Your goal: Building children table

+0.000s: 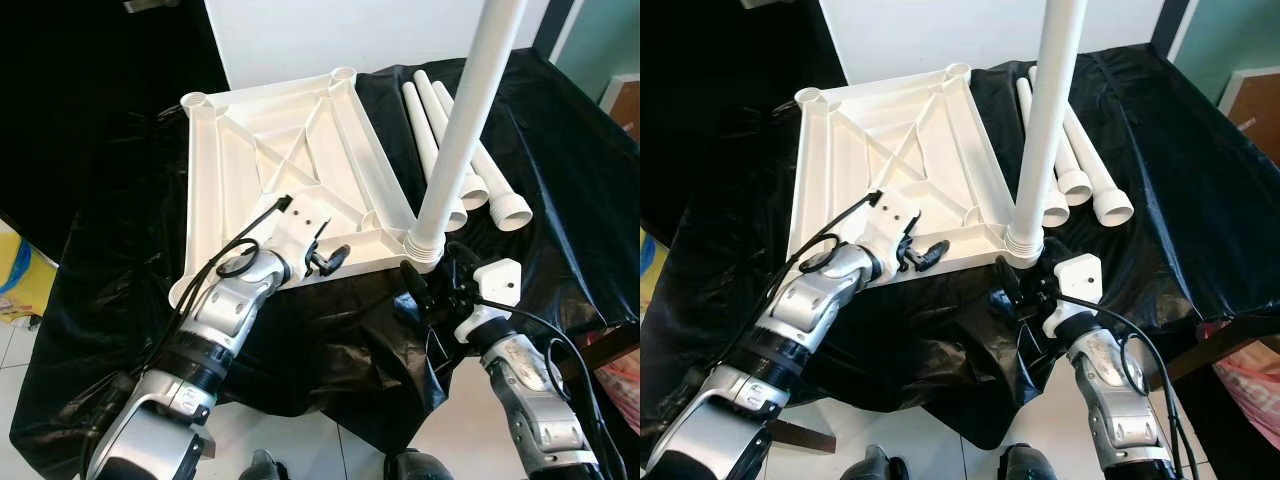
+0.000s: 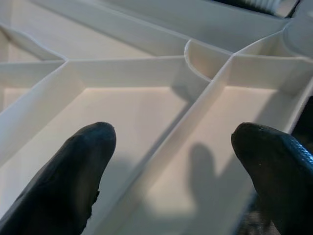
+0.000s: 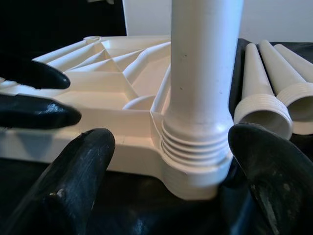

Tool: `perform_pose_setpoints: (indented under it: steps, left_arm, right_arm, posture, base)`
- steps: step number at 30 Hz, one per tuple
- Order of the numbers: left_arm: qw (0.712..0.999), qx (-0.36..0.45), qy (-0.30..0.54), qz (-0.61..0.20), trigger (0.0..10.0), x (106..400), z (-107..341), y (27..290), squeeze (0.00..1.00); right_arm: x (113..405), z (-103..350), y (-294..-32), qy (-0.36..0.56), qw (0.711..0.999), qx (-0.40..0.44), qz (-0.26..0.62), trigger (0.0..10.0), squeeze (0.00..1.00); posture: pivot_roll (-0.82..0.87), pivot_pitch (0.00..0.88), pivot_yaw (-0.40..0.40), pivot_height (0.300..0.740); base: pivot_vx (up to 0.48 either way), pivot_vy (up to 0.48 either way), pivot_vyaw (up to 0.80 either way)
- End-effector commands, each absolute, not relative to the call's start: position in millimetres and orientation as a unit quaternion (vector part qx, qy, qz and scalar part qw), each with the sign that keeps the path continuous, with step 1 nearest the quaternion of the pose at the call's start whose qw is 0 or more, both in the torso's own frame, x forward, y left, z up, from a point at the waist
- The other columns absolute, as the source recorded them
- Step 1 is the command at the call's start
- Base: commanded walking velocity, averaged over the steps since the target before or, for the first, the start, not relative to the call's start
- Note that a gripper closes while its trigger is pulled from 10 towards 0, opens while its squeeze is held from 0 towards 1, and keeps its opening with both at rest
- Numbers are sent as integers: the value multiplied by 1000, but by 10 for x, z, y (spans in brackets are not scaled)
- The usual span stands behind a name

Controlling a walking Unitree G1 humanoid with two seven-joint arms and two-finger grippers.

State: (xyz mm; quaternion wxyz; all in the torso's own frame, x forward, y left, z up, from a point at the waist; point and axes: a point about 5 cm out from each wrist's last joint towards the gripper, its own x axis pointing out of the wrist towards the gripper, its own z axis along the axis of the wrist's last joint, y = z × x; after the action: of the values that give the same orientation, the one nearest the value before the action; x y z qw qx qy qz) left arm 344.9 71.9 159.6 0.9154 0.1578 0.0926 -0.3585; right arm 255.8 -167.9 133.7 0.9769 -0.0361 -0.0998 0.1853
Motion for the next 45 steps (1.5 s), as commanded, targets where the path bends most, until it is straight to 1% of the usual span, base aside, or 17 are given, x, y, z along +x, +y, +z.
perform_pose_setpoints:
  steps: [1,2,3,4,6,7,11,16,22,24,30,38,41,43,44,45]
  left_arm:
    - [916,173,104,-346,10000,3491,1557,753,1000]
    - [913,194,108,-343,10000,3527,1551,760,1000]
    - [913,194,108,-343,10000,3527,1551,760,1000]
    - [912,212,112,-334,10000,3579,1551,775,624]
    - [911,223,114,-329,10000,3612,1551,785,624]
    - [911,227,120,-323,10000,3658,1562,795,0]
    - [913,229,130,-311,10000,3733,1589,817,0]
    - [904,236,157,-320,10000,3771,1583,848,0]
    - [887,225,181,-359,10000,3766,1561,845,0]
    - [884,199,182,-381,10000,3765,1589,824,0]
    - [872,203,190,-403,10000,3767,1582,817,0]
    - [872,231,213,-375,10000,3792,1485,840,0]
    - [885,215,245,-332,10000,3806,1364,844,0]
    - [888,207,252,-324,10000,3805,1337,848,0]
    - [892,200,257,-314,6510,3810,1322,866,0]
    - [892,200,257,-314,6510,3810,1322,866,0]
  right_arm:
    - [2525,1325,-1714,-91,978,-34,184,10000,0]
    - [2516,1332,-1736,-90,979,-38,181,10000,0]
    - [2516,1332,-1736,-90,979,-38,181,10000,0]
    - [2508,1342,-1757,-89,979,-41,179,10000,0]
    - [2504,1348,-1769,-89,979,-43,177,10000,0]
    - [2502,1357,-1782,-88,980,-44,176,10000,0]
    - [2500,1366,-1790,-86,980,-47,174,10000,0]
    - [2496,1367,-1795,-85,980,-53,172,10000,0]
    - [2485,1369,-1836,-81,981,-59,163,10000,0]
    - [2480,1370,-1848,-80,982,-61,160,10000,0]
    - [2469,1373,-1870,-79,983,-65,154,10000,0]
    - [2471,1384,-1886,-80,984,-67,148,10000,0]
    - [2476,1397,-1892,-81,984,-67,145,10000,0]
    - [2477,1401,-1894,-81,984,-67,144,10000,0]
    - [2481,1405,-1900,-81,984,-68,144,10000,0]
    - [2481,1405,-1900,-81,984,-68,144,10000,0]
  posture:
    - [-160,113,88,740]
    - [-163,112,92,740]
    - [-163,112,92,740]
    - [-167,107,97,740]
    - [-169,107,99,740]
    - [-172,103,104,740]
    - [-176,100,110,740]
    - [-181,97,123,740]
    - [-189,93,136,740]
    - [-193,93,139,740]
    - [-192,100,141,740]
    - [-191,106,139,740]
    - [-191,117,134,740]
    - [-191,119,134,740]
    - [-191,121,134,740]
    - [-191,121,134,740]
  base:
    - [0,0,0]
    - [0,0,0]
    - [0,0,0]
    - [0,0,0]
    - [0,0,0]
    - [0,0,0]
    - [0,0,0]
    - [0,0,0]
    - [0,0,0]
    - [0,0,0]
    - [0,0,0]
    - [0,0,0]
    - [0,0,0]
    - [0,0,0]
    - [0,0,0]
    - [0,0,0]
